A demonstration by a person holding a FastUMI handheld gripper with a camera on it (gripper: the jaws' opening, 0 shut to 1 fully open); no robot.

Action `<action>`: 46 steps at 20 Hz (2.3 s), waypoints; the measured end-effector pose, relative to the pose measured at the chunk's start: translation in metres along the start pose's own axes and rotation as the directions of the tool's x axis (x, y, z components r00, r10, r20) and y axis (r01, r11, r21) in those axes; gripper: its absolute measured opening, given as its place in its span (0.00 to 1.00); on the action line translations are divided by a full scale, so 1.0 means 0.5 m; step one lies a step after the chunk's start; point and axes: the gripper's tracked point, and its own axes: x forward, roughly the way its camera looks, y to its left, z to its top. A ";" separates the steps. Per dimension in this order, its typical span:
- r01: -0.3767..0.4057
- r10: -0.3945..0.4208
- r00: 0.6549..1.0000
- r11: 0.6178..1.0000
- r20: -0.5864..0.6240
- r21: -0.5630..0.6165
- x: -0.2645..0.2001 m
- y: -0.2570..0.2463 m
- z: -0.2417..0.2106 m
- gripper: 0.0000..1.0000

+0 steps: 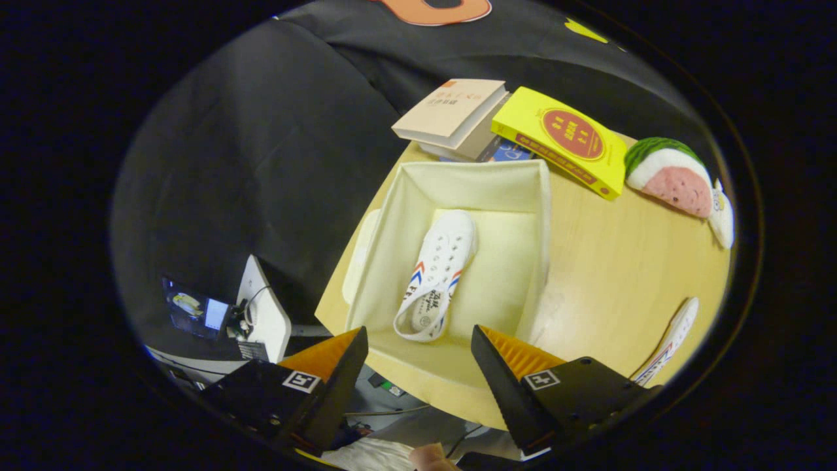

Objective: Open the storage box then place both shoes into the box .Put the left shoe in first, then the right shoe, with the right side of both shoes facing outward in a uniform manner.

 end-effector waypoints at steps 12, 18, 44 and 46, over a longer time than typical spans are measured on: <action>0.265 -0.275 0.961 0.947 0.030 0.184 -0.212 -0.550 -0.198 0.97; 0.385 -0.380 0.922 0.885 -0.071 0.262 -0.207 -0.764 -0.288 0.96; 0.085 -0.135 0.989 0.842 0.055 0.534 -0.100 -0.863 -0.314 0.01; 0.054 -0.117 0.989 0.848 0.087 0.527 -0.132 -0.830 -0.290 0.01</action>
